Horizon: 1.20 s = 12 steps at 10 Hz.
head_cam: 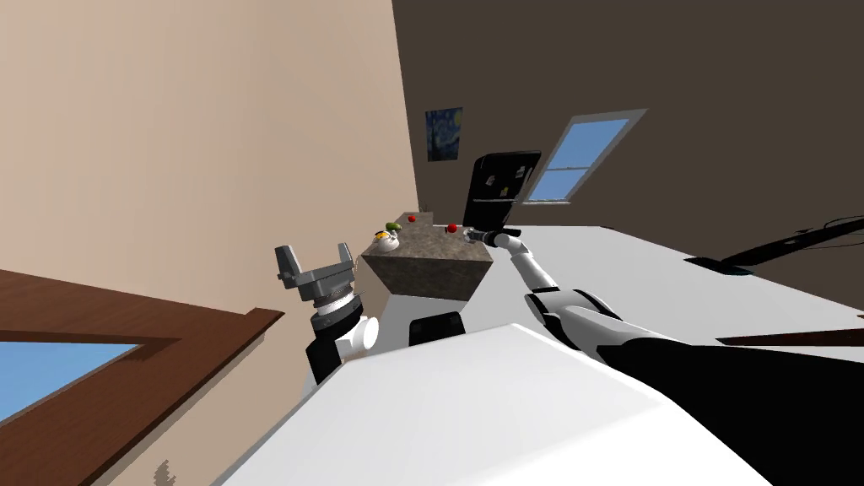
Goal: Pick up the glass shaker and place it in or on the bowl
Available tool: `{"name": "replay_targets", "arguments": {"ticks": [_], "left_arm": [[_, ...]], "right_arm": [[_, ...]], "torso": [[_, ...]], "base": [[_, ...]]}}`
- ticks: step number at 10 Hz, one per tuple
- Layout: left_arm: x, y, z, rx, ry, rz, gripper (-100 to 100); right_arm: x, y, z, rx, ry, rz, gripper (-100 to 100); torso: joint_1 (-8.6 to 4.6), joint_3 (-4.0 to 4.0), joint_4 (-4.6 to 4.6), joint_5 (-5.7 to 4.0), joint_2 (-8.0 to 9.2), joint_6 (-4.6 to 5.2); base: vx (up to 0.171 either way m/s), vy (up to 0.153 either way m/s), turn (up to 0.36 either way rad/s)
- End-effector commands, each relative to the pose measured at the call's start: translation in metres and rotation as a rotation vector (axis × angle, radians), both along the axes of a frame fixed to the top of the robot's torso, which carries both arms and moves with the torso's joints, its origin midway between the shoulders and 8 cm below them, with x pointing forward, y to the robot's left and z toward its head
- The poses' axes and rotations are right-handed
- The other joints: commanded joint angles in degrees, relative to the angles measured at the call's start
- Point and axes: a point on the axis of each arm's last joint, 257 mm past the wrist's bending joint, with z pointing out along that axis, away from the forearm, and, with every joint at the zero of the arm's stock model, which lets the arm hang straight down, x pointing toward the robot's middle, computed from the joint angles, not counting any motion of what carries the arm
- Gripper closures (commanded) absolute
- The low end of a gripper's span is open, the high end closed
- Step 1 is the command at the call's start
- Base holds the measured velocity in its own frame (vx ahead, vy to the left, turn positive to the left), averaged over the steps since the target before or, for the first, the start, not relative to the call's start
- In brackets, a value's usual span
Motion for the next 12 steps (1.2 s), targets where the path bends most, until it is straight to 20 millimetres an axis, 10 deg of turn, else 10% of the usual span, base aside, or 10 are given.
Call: {"name": "replay_targets", "arguments": {"ticks": [1, 12], "left_arm": [[0.000, 0.000, 0.000, 0.000, 0.000, 0.000, 0], [0.000, 0.000, 0.000, 0.000, 0.000, 0.000, 0]], "right_arm": [[0.002, -0.001, 0.003, -0.021, -0.013, 0.007, 100], [0.006, -0.021, 0.015, -0.149, -0.070, 0.021, 100]], "torso": [[0.00, 0.00, 0.00, 0.00, 0.00, 0.00], [0.44, -0.05, -0.03, 0.10, -0.07, 0.00]], "base": [[0.025, -0.342, 0.342], [-0.019, -0.288, 0.303]]}}
